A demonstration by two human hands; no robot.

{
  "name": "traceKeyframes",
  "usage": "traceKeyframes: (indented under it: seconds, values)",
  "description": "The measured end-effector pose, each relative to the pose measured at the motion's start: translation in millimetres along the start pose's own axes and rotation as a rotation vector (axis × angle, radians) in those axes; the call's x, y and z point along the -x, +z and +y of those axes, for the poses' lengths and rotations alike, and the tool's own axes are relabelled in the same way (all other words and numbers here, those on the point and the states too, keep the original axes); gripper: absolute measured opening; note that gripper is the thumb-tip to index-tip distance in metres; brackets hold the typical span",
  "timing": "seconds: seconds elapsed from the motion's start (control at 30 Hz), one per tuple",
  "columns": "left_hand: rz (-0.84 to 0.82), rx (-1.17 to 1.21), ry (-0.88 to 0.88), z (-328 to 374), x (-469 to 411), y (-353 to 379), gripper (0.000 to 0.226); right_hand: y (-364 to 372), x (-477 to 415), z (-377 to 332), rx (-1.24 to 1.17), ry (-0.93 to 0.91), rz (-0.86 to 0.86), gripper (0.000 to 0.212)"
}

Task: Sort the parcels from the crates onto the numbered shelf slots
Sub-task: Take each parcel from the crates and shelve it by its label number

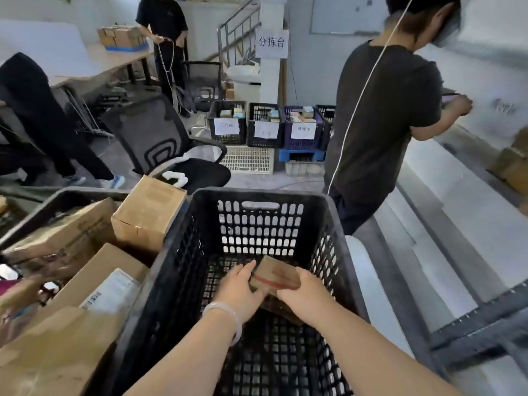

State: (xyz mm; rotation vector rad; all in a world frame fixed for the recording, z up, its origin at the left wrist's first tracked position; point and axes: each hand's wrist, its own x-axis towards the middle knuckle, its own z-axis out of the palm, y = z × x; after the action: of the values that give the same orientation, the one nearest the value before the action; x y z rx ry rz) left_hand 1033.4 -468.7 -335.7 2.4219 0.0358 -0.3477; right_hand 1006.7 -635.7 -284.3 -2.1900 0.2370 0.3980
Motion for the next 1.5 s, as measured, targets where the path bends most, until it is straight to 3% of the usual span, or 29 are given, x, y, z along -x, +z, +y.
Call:
traceKeyframes:
  seconds: [0.2,0.33,0.47,0.63,0.73,0.87,0.93,1.1,1.3,1.4,1.5]
  values:
    - [-0.134,0.045,-0.059,-15,-36,25,0.076,21,-33,19,-0.194,0.453,0.083,0.048]
    - [-0.164,0.181,-0.116,-18,-38,39,0.076,29,-41,27,-0.275,0.514,0.082,0.05]
    - [-0.07,0.268,-0.229,-16,-34,29,0.076,26,-41,21,-0.396,0.569,0.112,0.054]
    - [0.13,0.398,-0.235,-10,-16,-7,0.041,18,-27,3,-0.39,0.33,0.072,0.044]
    - [0.237,0.518,-0.168,-1,3,-31,0.047,8,-17,-15,-0.467,0.234,0.104,0.038]
    - [0.301,0.729,-0.106,17,34,-60,0.028,-8,1,-35,-0.646,0.135,0.144,0.05]
    - [0.352,0.803,-0.069,26,47,-71,0.027,-16,12,-40,-0.691,0.072,0.131,0.049]
    - [0.405,0.946,0.044,51,70,-91,0.034,-33,39,-49,-0.713,-0.067,0.178,0.026]
    - [0.387,0.973,0.203,71,78,-116,0.03,-63,61,-52,-0.826,-0.158,0.184,0.051]
    - [0.363,0.955,0.274,88,84,-122,0.031,-73,71,-48,-0.998,-0.208,0.059,0.042]
    - [0.378,0.953,0.341,112,93,-117,0.049,-81,81,-40,-1.114,-0.249,0.085,0.04]
